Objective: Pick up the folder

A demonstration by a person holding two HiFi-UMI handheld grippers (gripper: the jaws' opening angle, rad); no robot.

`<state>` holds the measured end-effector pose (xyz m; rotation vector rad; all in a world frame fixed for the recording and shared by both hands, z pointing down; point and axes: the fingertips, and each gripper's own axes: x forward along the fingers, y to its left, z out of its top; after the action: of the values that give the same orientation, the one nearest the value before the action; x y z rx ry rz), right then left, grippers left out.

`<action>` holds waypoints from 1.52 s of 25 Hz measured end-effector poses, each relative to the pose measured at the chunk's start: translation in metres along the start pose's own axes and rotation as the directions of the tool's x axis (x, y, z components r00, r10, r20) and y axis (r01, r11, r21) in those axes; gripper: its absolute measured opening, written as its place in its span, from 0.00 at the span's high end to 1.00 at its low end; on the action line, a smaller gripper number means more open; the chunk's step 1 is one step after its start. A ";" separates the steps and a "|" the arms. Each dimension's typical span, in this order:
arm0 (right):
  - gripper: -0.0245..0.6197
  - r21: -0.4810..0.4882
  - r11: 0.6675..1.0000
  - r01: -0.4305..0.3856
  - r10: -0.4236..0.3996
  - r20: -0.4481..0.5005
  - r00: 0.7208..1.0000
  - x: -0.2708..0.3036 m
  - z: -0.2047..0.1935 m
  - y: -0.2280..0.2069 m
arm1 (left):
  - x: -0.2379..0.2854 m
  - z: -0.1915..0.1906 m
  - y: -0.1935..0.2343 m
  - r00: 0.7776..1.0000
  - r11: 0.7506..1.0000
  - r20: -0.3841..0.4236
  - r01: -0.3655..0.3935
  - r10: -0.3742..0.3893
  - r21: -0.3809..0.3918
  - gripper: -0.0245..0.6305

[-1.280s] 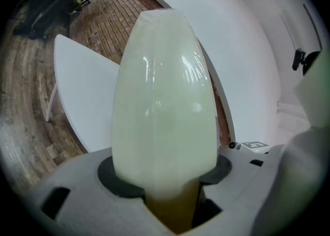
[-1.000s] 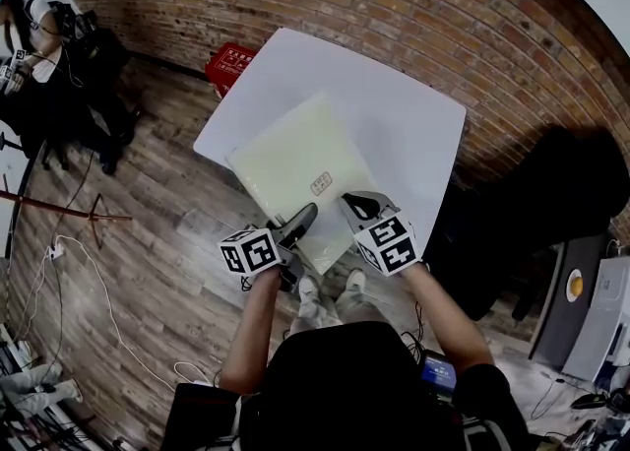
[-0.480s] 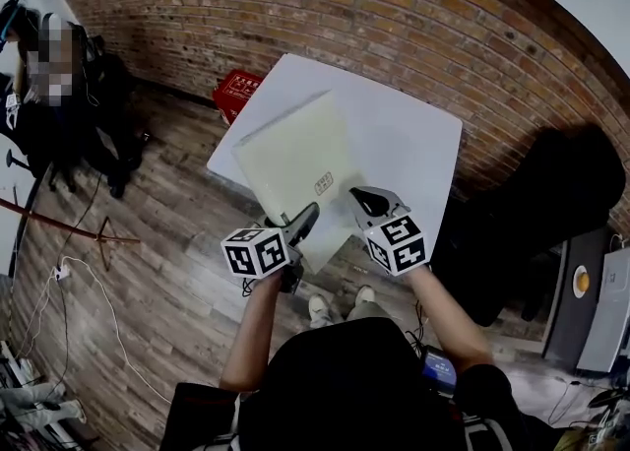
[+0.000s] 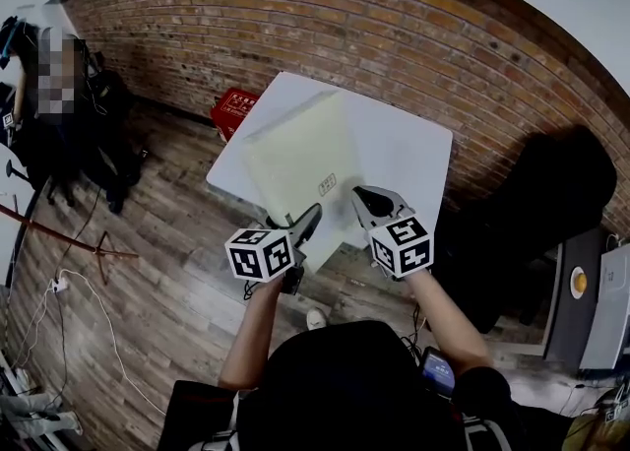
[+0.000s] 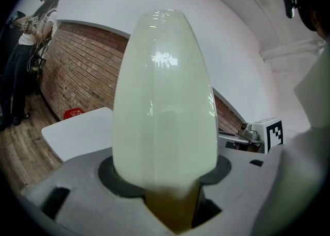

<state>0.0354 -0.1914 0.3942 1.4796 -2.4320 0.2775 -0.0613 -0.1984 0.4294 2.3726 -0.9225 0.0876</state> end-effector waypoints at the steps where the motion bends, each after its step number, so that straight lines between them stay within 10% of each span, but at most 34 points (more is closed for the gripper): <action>1: 0.91 0.006 1.000 -0.002 0.002 0.010 1.000 -0.004 0.002 -0.002 | 0.001 0.002 -0.004 1.000 1.000 0.004 -0.001 0.001 0.014 0.55; 38: 0.91 -0.060 0.994 -0.095 0.104 0.169 0.980 -0.160 0.023 0.006 | -0.046 -0.012 -0.164 0.990 0.970 0.118 -0.096 0.071 0.221 0.55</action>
<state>0.0965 -0.0615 0.3190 1.4159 -2.6322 0.1106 0.0100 -0.0677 0.3456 2.5688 -1.1175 0.1015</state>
